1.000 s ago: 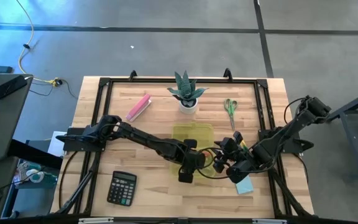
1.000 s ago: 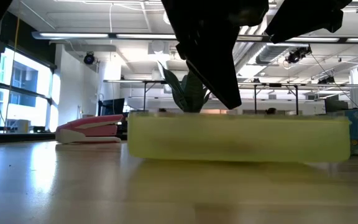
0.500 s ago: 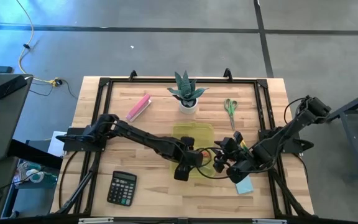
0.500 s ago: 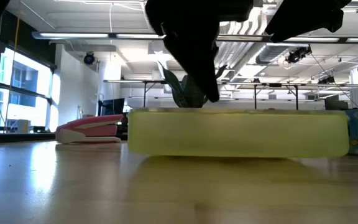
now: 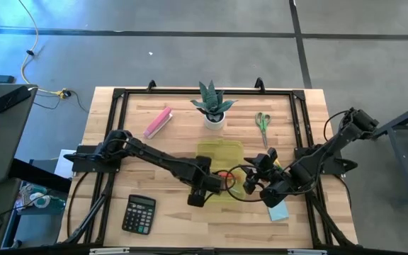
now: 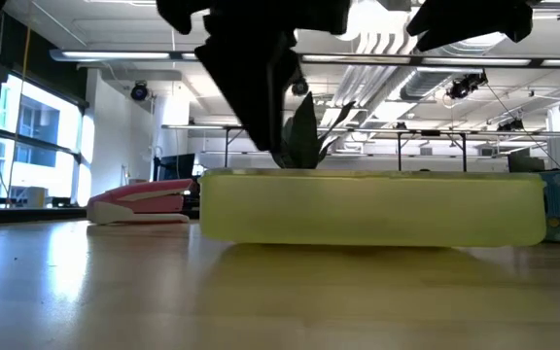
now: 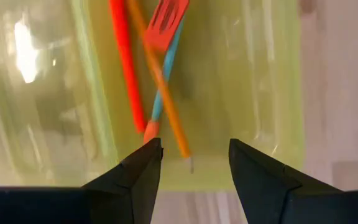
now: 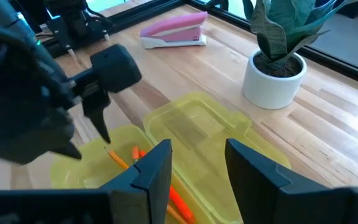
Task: Pack school essentials
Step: Put the green scissors into the supply box
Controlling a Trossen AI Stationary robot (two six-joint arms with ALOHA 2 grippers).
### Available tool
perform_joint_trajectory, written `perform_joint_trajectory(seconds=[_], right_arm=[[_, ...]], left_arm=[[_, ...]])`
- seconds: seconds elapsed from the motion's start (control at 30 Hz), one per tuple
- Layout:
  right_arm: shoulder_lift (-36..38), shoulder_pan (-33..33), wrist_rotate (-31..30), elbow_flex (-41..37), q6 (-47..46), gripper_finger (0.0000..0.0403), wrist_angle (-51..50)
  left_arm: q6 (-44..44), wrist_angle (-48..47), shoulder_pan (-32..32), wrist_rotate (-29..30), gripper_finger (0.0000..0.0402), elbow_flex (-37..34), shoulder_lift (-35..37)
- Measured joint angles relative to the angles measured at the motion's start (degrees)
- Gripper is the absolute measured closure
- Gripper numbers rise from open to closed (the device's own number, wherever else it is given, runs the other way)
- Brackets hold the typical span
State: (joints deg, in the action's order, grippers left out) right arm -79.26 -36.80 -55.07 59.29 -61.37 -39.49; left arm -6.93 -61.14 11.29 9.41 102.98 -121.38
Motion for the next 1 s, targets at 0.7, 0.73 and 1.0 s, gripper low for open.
perform_joint_trajectory(seconds=[0.7,0.73,1.0], right_arm=[[-0.35,0.00,3.06,-0.02,-0.11,0.0263,0.36],[-0.35,0.00,3.06,-0.01,-0.14,0.0263,0.36],[-0.38,0.49,2.57,-0.07,-2.64,0.0263,0.33]], left_arm=[[-6.45,5.22,3.82,-0.33,0.0249,-21.86,15.29],[-6.86,7.10,3.82,-0.33,0.0250,-23.87,17.36],[-4.43,23.27,3.74,1.20,0.0254,-39.60,33.15]])
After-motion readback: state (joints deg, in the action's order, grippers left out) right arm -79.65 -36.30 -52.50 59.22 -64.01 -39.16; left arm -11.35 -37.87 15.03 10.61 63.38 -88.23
